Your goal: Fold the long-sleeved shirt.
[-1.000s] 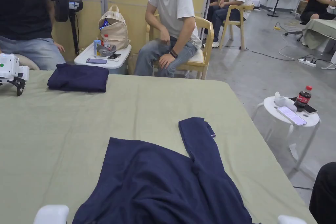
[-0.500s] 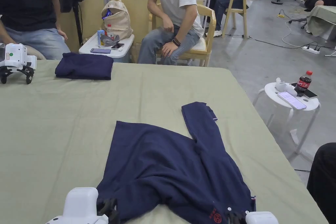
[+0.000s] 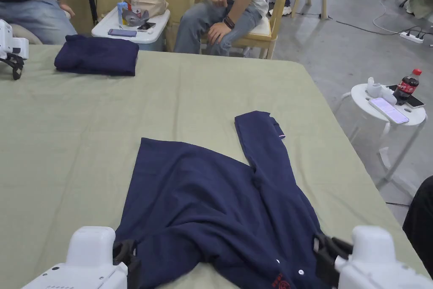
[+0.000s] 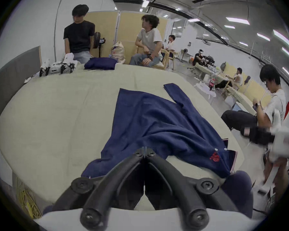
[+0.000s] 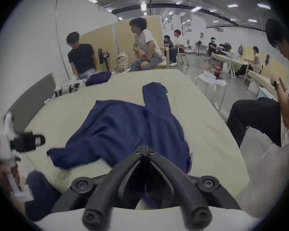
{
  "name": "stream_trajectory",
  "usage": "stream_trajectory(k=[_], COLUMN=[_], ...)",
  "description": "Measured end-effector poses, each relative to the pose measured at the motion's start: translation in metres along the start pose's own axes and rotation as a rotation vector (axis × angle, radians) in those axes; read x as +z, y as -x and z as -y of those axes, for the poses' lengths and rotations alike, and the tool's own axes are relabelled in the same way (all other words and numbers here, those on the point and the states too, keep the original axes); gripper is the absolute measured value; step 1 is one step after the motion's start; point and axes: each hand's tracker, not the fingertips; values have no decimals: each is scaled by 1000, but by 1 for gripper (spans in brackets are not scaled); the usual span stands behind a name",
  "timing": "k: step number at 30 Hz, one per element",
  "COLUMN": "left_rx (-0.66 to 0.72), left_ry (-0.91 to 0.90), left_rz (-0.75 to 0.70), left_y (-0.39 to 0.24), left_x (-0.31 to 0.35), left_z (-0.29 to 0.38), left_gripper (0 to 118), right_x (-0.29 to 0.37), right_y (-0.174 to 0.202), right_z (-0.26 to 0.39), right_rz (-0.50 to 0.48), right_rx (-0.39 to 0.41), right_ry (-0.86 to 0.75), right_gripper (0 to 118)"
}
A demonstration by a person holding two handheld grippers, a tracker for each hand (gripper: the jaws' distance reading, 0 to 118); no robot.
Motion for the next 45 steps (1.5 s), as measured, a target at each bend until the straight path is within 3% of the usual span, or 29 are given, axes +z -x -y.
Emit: stream_trajectory(k=[3,6,7,8,10,13,17,19,20,22,24,31,33,35,36,45], left_rx=[18,28,27,27,18,-3,1,1,-3,-13,-22,-55,-68,-117,-131,-191], left_ry=[5,-4,1,5,17,40,69,80,86,95,106,92,118,177,204,421], left_rz=[3,17,16,12,-3,-18,-21,-20,-19,-23,-27,28,24,14,22,0], left_y=[9,17,18,18,20,24,25,25,24,21,21,47,57,66,70,92], left_x=[-28,-52,-60,-68,-86,-106,-117,-119,-121,-126,-134,-220,-256,-290,-303,-414], left_z=[-18,-34,-38,-42,-47,-47,-41,-36,-34,-34,-38,-122,-155,-180,-189,-192], left_gripper=[0,0,0,0,0,0,0,0,0,0,0,0,12,40,47,50], right_x=[-58,-129,-150,-170,-203,-240,-267,-266,-265,-256,-251,-262,-265,-267,-268,-268], right_y=[-43,-86,-92,-98,-104,-108,-116,-113,-108,-104,-105,-97,-97,-97,-98,-104], right_z=[-52,-80,-83,-85,-78,-64,-45,-44,-50,-51,-51,-53,-52,-51,-50,-51], right_rz=[-12,-117,-124,-112,-117,-114,-64,-72,-51,50,-1,45,46,47,46,25], right_rx=[-15,-21,0,17,47,46,-23,-23,16,58,11,104,115,118,119,105], right_ry=[38,180,227,264,361,477,558,543,555,512,535,558,564,569,570,576], right_gripper=[1,7,22,46,67,71,75,75,64,7,7,7,7,7,7,7])
